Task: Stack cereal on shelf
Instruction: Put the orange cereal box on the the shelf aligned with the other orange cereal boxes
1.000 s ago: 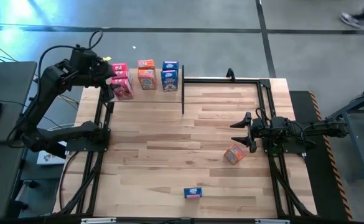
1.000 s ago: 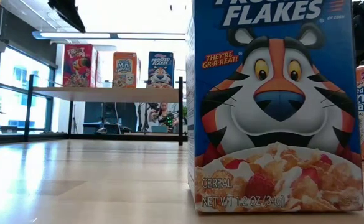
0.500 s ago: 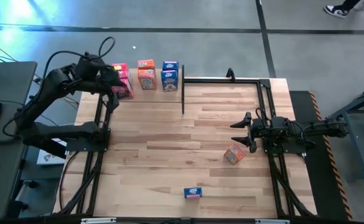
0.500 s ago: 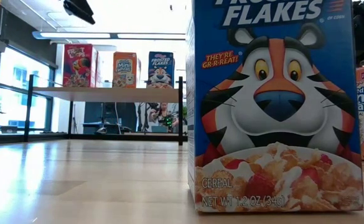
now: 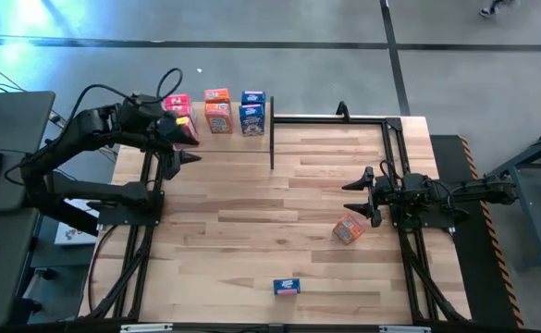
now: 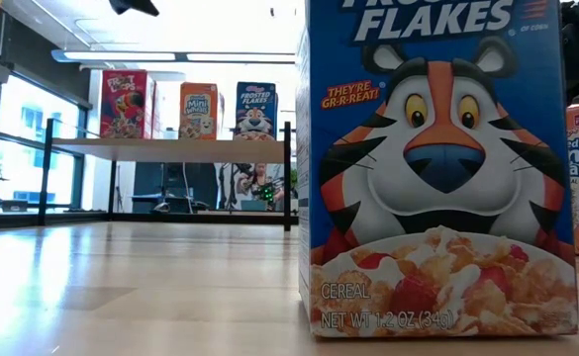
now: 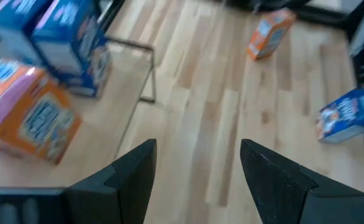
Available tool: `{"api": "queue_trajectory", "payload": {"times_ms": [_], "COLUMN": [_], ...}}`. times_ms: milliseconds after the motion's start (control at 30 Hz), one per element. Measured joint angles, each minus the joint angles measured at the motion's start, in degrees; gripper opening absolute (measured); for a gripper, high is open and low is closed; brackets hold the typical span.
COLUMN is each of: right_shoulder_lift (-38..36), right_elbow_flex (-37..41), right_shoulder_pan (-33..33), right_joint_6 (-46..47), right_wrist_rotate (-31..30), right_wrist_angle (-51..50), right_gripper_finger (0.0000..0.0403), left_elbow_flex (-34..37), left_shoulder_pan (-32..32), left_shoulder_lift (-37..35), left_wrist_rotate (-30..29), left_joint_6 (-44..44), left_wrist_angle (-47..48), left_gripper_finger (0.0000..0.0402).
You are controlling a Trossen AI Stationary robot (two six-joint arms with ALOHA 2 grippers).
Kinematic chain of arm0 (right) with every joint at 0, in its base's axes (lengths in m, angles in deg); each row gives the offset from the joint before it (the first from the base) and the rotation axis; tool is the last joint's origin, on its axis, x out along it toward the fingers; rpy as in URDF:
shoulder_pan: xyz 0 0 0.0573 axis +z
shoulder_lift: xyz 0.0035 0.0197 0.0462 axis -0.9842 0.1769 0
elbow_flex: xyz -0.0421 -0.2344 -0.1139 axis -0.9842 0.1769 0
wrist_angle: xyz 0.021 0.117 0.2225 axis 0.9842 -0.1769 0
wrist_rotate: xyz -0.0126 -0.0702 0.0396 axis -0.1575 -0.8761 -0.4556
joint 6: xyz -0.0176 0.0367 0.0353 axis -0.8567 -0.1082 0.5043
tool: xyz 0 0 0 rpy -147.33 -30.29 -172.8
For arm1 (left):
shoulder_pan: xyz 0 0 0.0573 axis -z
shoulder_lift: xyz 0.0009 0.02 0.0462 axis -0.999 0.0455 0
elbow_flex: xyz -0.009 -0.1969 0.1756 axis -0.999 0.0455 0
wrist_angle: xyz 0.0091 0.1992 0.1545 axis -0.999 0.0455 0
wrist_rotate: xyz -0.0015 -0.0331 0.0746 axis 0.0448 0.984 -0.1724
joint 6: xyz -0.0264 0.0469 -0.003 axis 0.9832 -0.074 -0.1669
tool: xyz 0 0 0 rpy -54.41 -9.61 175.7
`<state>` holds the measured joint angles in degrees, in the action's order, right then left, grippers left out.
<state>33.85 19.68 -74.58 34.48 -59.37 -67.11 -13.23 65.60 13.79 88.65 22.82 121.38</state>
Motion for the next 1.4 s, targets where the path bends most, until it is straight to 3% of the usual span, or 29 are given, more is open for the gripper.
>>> {"api": "queue_trajectory", "payload": {"times_ms": [433,767,1133,1267,1400], "right_shoulder_lift": [0.0,0.0,0.0,0.0,0.0], "right_elbow_flex": [0.0,0.0,0.0,0.0,0.0], "right_shoulder_pan": [0.0,0.0,0.0,0.0,0.0], "right_joint_6": [-0.2,0.1,17.5,24.0,27.1], "right_wrist_rotate": [-0.1,-2.1,-5.2,-7.2,-5.6], "right_wrist_angle": [0.0,0.0,0.5,4.0,10.2], "right_gripper_finger": [0.0278,0.0278,0.0278,0.0278,0.0278], "left_elbow_flex": [0.0,0.0,0.0,0.0,0.0], "left_shoulder_pan": [10.6,16.5,21.3,21.8,21.9], "left_shoulder_lift": [1.3,8.2,15.2,16.4,17.0], "left_wrist_rotate": [-0.2,-4.3,-4.6,-4.8,-4.9], "left_joint_6": [5.2,5.6,5.6,5.6,5.5], "left_wrist_angle": [-9.8,-13.2,-18.2,-18.2,-18.5], "left_gripper_finger": [0.0223,0.0223,0.0223,0.0223,0.0223]}}
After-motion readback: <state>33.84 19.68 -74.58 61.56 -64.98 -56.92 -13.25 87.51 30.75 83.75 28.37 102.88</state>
